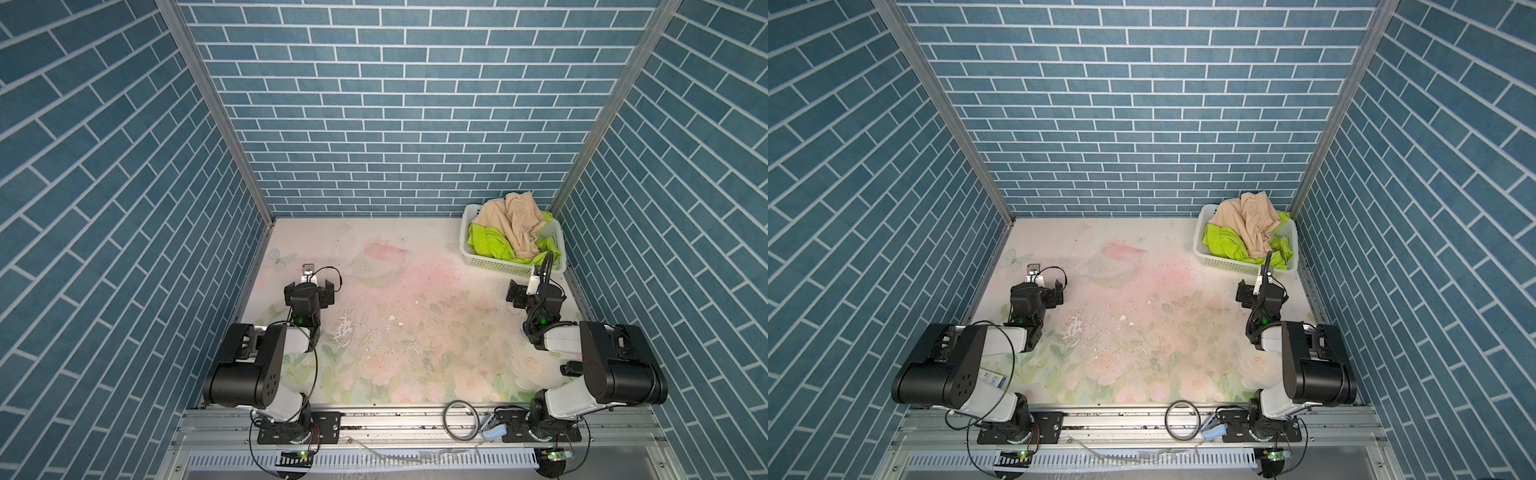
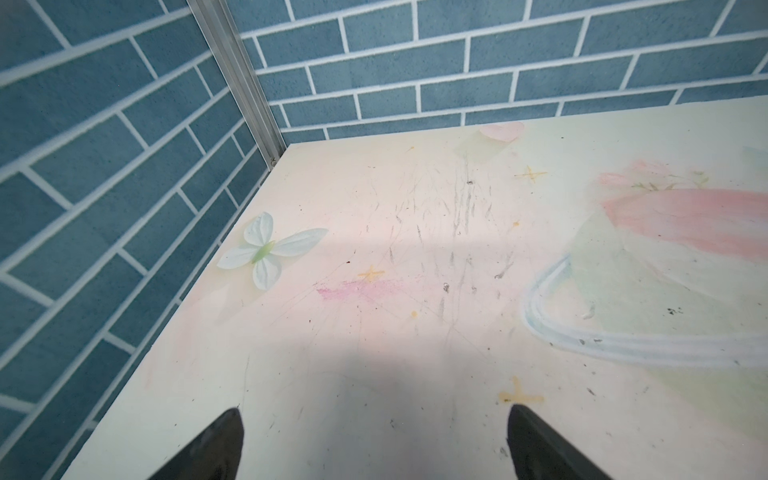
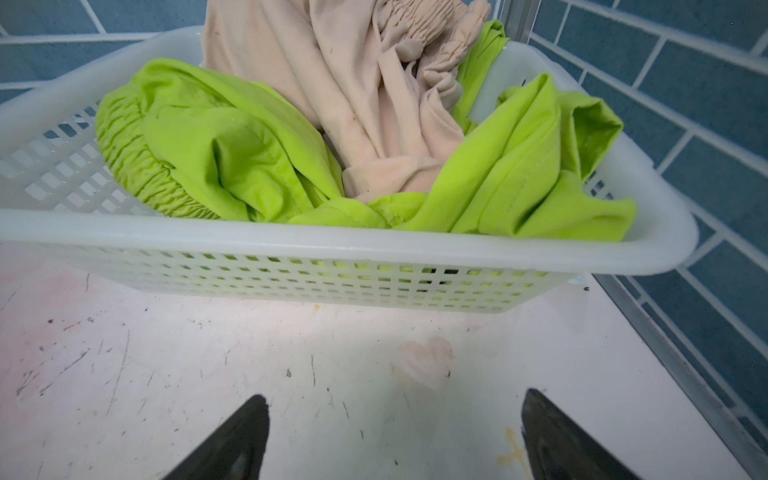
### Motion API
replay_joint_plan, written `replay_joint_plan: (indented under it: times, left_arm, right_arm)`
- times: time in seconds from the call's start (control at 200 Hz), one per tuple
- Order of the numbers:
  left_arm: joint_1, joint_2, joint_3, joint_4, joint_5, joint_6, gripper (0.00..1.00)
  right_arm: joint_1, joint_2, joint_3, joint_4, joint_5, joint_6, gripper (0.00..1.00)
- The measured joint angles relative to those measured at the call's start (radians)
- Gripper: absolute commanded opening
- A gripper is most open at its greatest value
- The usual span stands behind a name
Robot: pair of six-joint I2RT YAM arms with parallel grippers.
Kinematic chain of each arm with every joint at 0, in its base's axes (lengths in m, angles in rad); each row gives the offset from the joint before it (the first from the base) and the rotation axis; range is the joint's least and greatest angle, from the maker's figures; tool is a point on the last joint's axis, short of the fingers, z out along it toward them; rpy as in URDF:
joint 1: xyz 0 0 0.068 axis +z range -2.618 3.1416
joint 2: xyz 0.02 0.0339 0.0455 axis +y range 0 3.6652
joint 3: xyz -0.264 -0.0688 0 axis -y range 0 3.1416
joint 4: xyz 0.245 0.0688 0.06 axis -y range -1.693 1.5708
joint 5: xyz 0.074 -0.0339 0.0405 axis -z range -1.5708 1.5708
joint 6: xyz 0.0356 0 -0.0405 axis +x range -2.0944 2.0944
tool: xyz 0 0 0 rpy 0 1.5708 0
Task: Fold and stack the shorts
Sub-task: 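Reach the right gripper into the basket and grasp the beige shorts waistband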
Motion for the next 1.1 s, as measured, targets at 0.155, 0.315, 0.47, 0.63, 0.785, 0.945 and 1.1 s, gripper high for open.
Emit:
replay_joint_plan:
  times: [0.155,0.315,0.47,0.63,0.785,0.945,1.1]
  left_arm:
    - [-0.005,-0.114,0.178,-0.284,0.012,-0.016,1.00]
    - [-0.035,-0.217,0.356,-0.515,0.084,-0.091,1.00]
    - [-0.144,-0.248,0.475,-0.718,0.126,-0.114,1.00]
    - [-0.202,-0.320,0.496,-0.845,0.161,-0.145,1.00]
    - [-0.203,-0.414,0.488,-0.903,0.205,-0.177,1.00]
    - [-0.203,-0.463,0.478,-0.947,0.220,-0.195,1.00]
    - [-0.203,-0.472,0.464,-0.983,0.223,-0.208,1.00]
  right_arm:
    - [0.006,-0.130,0.065,-0.198,-0.002,-0.002,0.89]
    - [0.007,-0.206,0.312,-0.452,-0.050,0.031,0.90]
    - [0.007,-0.094,0.669,-0.686,-0.101,0.033,0.92]
    - [0.006,0.099,0.909,-0.783,-0.102,0.000,0.94]
    - [0.000,0.320,1.088,-0.869,-0.114,-0.021,0.94]
    - [-0.014,0.491,1.232,-0.937,-0.129,-0.027,0.91]
    - [-0.021,0.616,1.363,-0.975,-0.167,-0.025,0.81]
